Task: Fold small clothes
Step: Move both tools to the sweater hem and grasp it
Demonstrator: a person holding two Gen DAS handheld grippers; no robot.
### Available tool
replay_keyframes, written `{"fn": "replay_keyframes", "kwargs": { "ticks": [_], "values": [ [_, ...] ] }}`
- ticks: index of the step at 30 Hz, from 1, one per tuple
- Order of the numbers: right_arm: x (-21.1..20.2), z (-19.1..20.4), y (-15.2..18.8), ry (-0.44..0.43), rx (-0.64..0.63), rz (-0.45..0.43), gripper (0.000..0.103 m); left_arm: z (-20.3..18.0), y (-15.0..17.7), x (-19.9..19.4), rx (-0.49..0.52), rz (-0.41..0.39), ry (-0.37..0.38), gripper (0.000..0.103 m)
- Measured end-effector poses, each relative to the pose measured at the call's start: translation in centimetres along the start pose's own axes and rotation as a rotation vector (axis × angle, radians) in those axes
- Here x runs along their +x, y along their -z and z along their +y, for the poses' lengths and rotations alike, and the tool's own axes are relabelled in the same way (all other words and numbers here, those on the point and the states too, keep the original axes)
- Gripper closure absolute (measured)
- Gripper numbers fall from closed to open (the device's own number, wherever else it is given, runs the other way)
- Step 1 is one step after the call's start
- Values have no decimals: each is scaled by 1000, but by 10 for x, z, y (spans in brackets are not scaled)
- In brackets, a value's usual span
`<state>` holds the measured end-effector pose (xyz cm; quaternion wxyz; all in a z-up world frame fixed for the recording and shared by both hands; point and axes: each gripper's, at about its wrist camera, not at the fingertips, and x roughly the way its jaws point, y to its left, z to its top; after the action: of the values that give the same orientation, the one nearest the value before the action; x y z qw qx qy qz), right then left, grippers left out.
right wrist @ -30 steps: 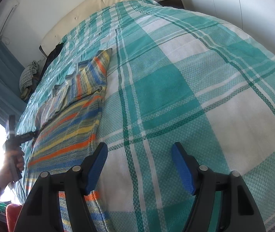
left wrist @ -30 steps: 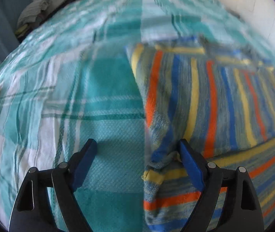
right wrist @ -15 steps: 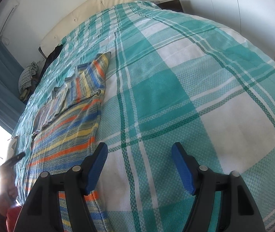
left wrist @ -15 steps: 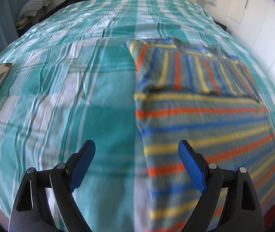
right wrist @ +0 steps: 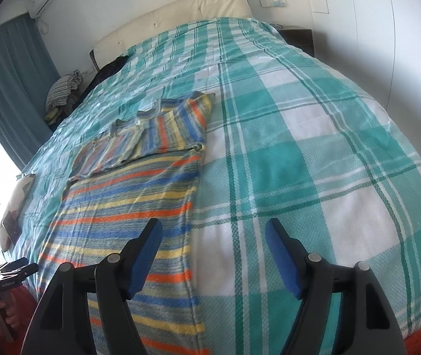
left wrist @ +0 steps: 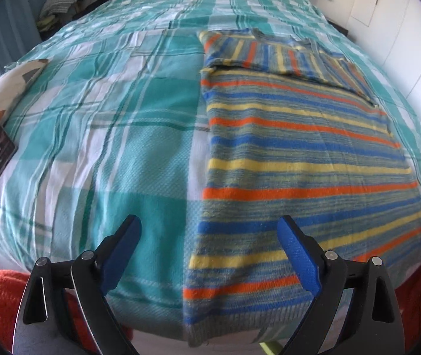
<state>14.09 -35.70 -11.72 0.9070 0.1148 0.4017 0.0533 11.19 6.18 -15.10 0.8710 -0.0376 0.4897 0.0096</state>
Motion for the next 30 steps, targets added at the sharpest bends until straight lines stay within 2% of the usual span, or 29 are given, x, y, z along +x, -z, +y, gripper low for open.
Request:
{"fn": "replay_keyframes", "kwargs": {
  "ticks": [3, 8, 11, 14, 17, 19, 21, 23, 24, 26, 27, 28, 30],
  "values": [
    [-10, 2, 7, 10, -13, -7, 30, 4, 3, 2, -5, 12, -9, 9],
    [-20, -3, 9, -9, -6, 36, 30, 18, 18, 16, -58, 112, 9, 9],
    [-21, -7, 8, -25, -20, 138, 30, 21, 32, 20, -84, 167, 51, 9],
    [-9, -12, 18, -57, -27, 339, 30, 12, 37, 19, -39, 178, 58, 10],
    [0, -11, 34, -103, -25, 463, 30, 2, 40, 19, -4, 193, 67, 13],
    [5, -6, 44, -140, -22, 511, 30, -3, 42, 19, 2, 209, 89, 24],
    [11, 2, 54, -181, -21, 553, 30, -7, 44, 20, 14, 232, 98, 29],
    [20, 9, 66, -184, -42, 615, 30, -12, 49, 20, 40, 255, 83, 36],
    [27, 13, 74, -168, -64, 656, 31, -13, 50, 20, 48, 263, 78, 43],
    [35, 21, 84, -145, -115, 701, 49, -17, 51, 19, 56, 282, 72, 67],
    [37, 25, 89, -137, -148, 722, 81, -17, 53, 19, 52, 292, 84, 90],
    [39, 27, 92, -136, -168, 741, 97, -17, 54, 19, 39, 307, 104, 98],
    [37, 30, 92, -169, -169, 750, 97, -13, 56, 16, 10, 315, 132, 99]
  ]
}}
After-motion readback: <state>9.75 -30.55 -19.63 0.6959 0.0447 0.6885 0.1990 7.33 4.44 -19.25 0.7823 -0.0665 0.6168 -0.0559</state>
